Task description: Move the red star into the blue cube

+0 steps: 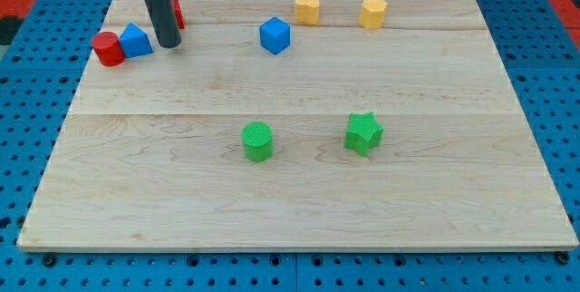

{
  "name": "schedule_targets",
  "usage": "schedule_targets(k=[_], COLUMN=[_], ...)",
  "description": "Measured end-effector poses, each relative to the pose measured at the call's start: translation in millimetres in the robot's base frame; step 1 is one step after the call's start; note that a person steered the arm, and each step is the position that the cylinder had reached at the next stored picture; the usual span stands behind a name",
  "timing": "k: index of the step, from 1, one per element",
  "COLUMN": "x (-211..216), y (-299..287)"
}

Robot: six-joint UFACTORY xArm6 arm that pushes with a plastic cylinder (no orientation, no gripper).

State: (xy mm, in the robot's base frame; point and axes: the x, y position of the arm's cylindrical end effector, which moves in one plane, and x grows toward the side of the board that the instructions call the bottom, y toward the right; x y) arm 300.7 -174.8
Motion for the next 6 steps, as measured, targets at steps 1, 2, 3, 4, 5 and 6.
schedule_targets(k=[1,2,3,4,5,6], x=[-4,-30,-45,-52,-75,-74], y=[-27,-31,-39,-44,15,16])
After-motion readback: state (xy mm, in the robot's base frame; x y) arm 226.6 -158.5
